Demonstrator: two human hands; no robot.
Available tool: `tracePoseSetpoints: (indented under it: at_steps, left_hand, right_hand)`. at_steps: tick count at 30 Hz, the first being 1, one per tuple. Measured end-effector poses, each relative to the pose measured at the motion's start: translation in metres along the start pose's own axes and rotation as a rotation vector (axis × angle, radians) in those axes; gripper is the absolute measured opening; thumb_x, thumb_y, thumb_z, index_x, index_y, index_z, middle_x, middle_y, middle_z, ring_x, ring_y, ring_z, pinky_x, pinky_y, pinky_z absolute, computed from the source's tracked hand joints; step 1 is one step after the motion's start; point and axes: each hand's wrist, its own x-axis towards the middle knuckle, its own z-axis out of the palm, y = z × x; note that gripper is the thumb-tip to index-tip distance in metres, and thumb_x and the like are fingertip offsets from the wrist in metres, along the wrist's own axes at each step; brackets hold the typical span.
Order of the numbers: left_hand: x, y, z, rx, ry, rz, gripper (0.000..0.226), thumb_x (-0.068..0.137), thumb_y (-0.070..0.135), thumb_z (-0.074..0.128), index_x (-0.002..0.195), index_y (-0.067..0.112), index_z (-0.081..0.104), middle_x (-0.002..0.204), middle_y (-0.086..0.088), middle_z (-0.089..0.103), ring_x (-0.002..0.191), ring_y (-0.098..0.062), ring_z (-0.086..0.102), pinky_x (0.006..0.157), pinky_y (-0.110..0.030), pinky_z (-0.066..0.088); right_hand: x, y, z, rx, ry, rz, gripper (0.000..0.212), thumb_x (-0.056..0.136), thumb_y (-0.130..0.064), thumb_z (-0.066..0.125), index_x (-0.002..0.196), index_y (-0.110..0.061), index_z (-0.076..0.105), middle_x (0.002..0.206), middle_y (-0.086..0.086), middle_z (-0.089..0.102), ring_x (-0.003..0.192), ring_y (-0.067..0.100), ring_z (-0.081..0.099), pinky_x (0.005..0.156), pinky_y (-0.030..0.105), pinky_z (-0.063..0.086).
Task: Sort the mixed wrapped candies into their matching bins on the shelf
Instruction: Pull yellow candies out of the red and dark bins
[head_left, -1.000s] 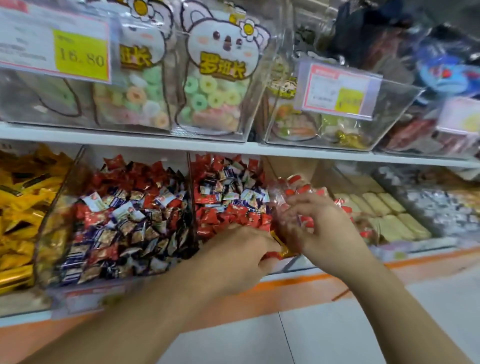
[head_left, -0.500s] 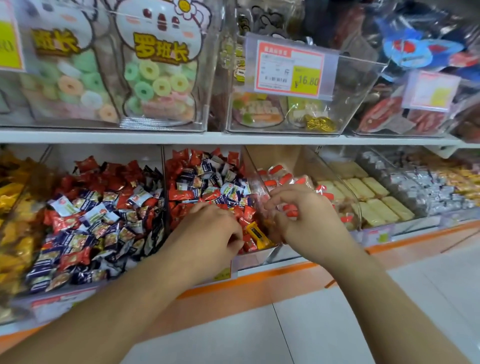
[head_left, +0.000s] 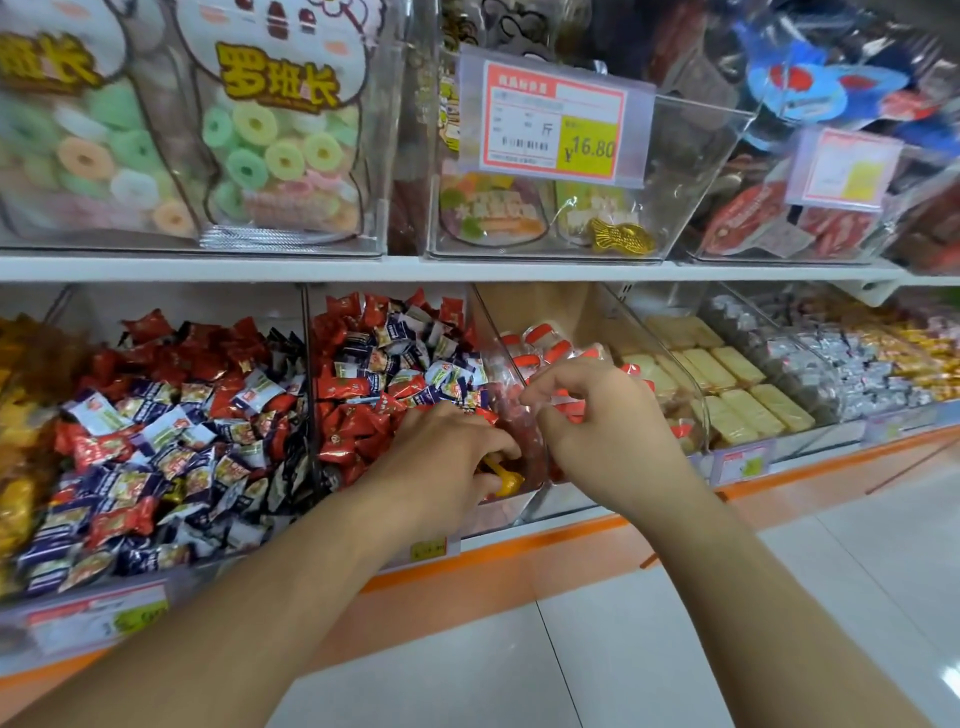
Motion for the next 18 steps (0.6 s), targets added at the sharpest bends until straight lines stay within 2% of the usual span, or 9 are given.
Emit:
tracePoseSetpoints:
  at_steps: [4,7,8,10,11,13,15,18]
  left_hand:
    - [-0.002,0.002,-0.004,0.022,0.045,0.004,0.02,0.097,0.04,0.068,0.116,0.042,0.072,0.117,0.017,0.054,0.115,-0.016,0.036,0.109,-0.04,0.026]
    - [-0.007,0.003,-0.008,-0.051,0.132,-0.02,0.015,0.095,0.041,0.071,0.11,0.041,0.072,0.114,0.02,0.056,0.113,-0.012,0.039,0.108,-0.038,0.028]
    - [-0.008,0.005,-0.011,-0.112,0.193,-0.027,0.014,0.094,0.04,0.072,0.108,0.04,0.072,0.111,0.02,0.058,0.11,-0.009,0.043,0.104,-0.033,0.033]
    - [-0.012,0.007,-0.02,-0.283,0.295,-0.063,0.009,0.094,0.036,0.073,0.103,0.038,0.072,0.1,0.021,0.061,0.098,0.001,0.052,0.087,-0.018,0.04]
    - [-0.015,0.007,-0.025,-0.365,0.323,-0.081,0.008,0.093,0.035,0.074,0.099,0.039,0.071,0.094,0.021,0.063,0.095,0.003,0.055,0.079,-0.014,0.042]
    - [-0.023,0.004,-0.033,-0.497,0.353,-0.094,0.01,0.092,0.032,0.076,0.094,0.041,0.071,0.089,0.019,0.066,0.09,0.0,0.061,0.077,-0.02,0.049]
    - [-0.033,-0.002,-0.041,-0.596,0.377,-0.086,0.015,0.092,0.029,0.076,0.095,0.042,0.072,0.092,0.018,0.068,0.09,-0.006,0.065,0.085,-0.03,0.056]
    - [-0.048,-0.008,-0.052,-0.7,0.418,-0.085,0.02,0.091,0.024,0.077,0.097,0.042,0.073,0.094,0.014,0.071,0.093,-0.009,0.068,0.09,-0.036,0.058]
  right_hand:
    - [-0.002,0.0,-0.001,0.011,-0.004,0.016,0.023,0.092,-0.01,0.062,0.09,-0.028,0.075,0.11,-0.012,0.069,0.096,0.006,0.062,0.072,0.0,0.037]
    - [-0.004,-0.002,-0.003,0.033,0.007,0.018,0.023,0.092,-0.009,0.062,0.089,-0.028,0.074,0.107,-0.012,0.068,0.082,0.008,0.065,0.069,0.005,0.044]
    - [-0.004,-0.002,-0.003,0.035,0.015,0.019,0.022,0.092,-0.009,0.062,0.089,-0.028,0.074,0.107,-0.011,0.068,0.083,0.009,0.065,0.069,0.006,0.044]
    - [-0.005,-0.003,-0.004,0.037,0.033,0.017,0.021,0.093,-0.01,0.062,0.094,-0.027,0.074,0.106,-0.011,0.068,0.084,0.006,0.062,0.066,0.003,0.042]
    - [-0.005,-0.004,-0.004,0.04,0.039,0.01,0.021,0.094,-0.01,0.063,0.097,-0.028,0.074,0.105,-0.011,0.068,0.079,0.004,0.062,0.063,0.003,0.041]
    - [-0.006,-0.007,-0.003,0.056,0.042,-0.012,0.022,0.095,-0.011,0.063,0.1,-0.03,0.074,0.1,-0.013,0.067,0.068,0.0,0.059,0.059,0.005,0.039]
    - [-0.007,-0.012,0.0,0.088,0.022,-0.032,0.021,0.096,-0.015,0.064,0.102,-0.033,0.073,0.105,-0.015,0.068,0.08,-0.002,0.06,0.066,0.003,0.038]
    - [-0.01,-0.023,0.006,0.152,-0.044,-0.061,0.019,0.095,-0.021,0.069,0.106,-0.035,0.072,0.112,-0.019,0.068,0.1,0.001,0.061,0.081,0.014,0.045]
